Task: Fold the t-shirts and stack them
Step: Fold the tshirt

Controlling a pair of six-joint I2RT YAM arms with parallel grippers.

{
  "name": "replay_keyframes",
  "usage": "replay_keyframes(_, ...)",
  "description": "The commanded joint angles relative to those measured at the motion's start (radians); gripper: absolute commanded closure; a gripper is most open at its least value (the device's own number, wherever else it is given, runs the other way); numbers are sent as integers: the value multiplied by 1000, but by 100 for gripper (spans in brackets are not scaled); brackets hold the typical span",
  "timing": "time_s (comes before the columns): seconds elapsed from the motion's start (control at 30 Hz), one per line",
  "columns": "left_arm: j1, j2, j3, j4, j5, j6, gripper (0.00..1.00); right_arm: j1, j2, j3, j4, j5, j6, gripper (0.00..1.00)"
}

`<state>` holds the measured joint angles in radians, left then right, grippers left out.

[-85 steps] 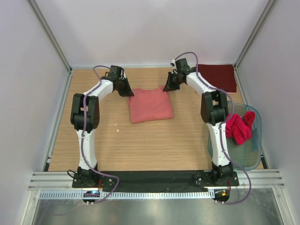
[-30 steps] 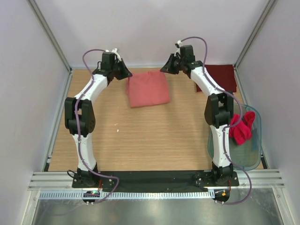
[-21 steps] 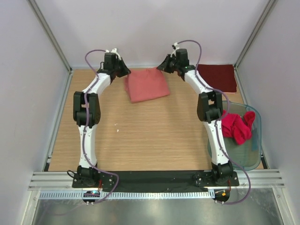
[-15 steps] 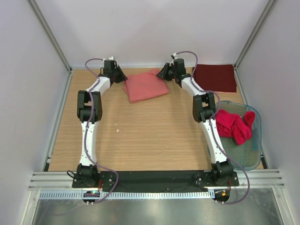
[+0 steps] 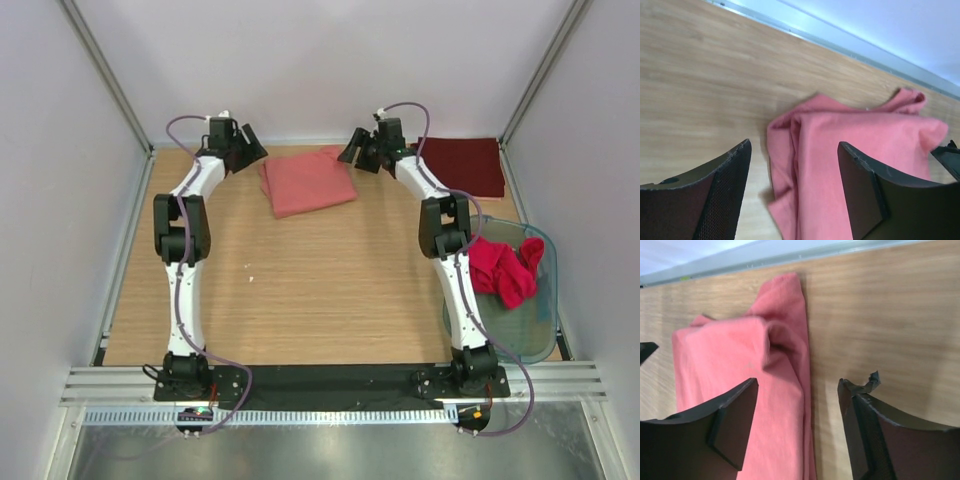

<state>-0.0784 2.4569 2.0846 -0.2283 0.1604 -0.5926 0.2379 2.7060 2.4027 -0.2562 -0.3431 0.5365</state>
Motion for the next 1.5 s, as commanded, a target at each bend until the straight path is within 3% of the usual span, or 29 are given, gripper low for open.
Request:
replay_keyframes(0.0, 0, -163, -55, -31, 13, 28, 29, -6, -166, -75, -54, -20, -52, 27)
replay_keyframes(0.13, 2, -245, -135, -71, 68, 19, 32, -6, -232, -192, -77, -98, -70, 21)
replay_keyframes(0.3, -18, -405, -340, -69, 140, -23, 37, 5, -313, -374, -71, -120, -67, 21)
replay_keyframes(0.5, -70, -611, -614, -91, 198, -36, 41, 20, -289, -396, -94, -140, -64, 24)
replay_keyframes(0.67, -100, -826, -777, -186, 197, -19, 43, 29, -272, -410, -103, -154, -40, 43)
replay_keyframes(0.7, -100, -857, -802, -198, 192, -19, 43, 31, -273, -425, -106, -163, -36, 55)
replay_keyframes(0.77, -101, -949, -851, -233, 179, -9, 43, 34, -282, -448, -98, -187, -7, 67)
replay_keyframes(0.8, -100, -978, -859, -273, 166, -4, 44, 37, -288, -480, -85, -209, 8, 80)
replay_keyframes(0.9, -100, -1058, -859, -373, 134, 23, 44, 44, -356, -580, -63, -220, 25, 94)
replay_keyframes(0.97, -101, -1107, -860, -400, 119, 39, 45, 54, -434, -679, -54, -218, 39, 98)
replay_keyframes(1.17, -100, -1174, -880, -450, 120, 62, 46, 109, -664, -963, -141, -227, -24, 99)
replay_keyframes(1.37, -104, -1188, -942, -442, 195, 85, 45, 147, -1003, -1425, -167, -217, -61, 99)
replay_keyframes(1.47, -121, -1185, -988, -409, 226, 83, 45, 147, -1143, -1546, -221, -169, -76, 87)
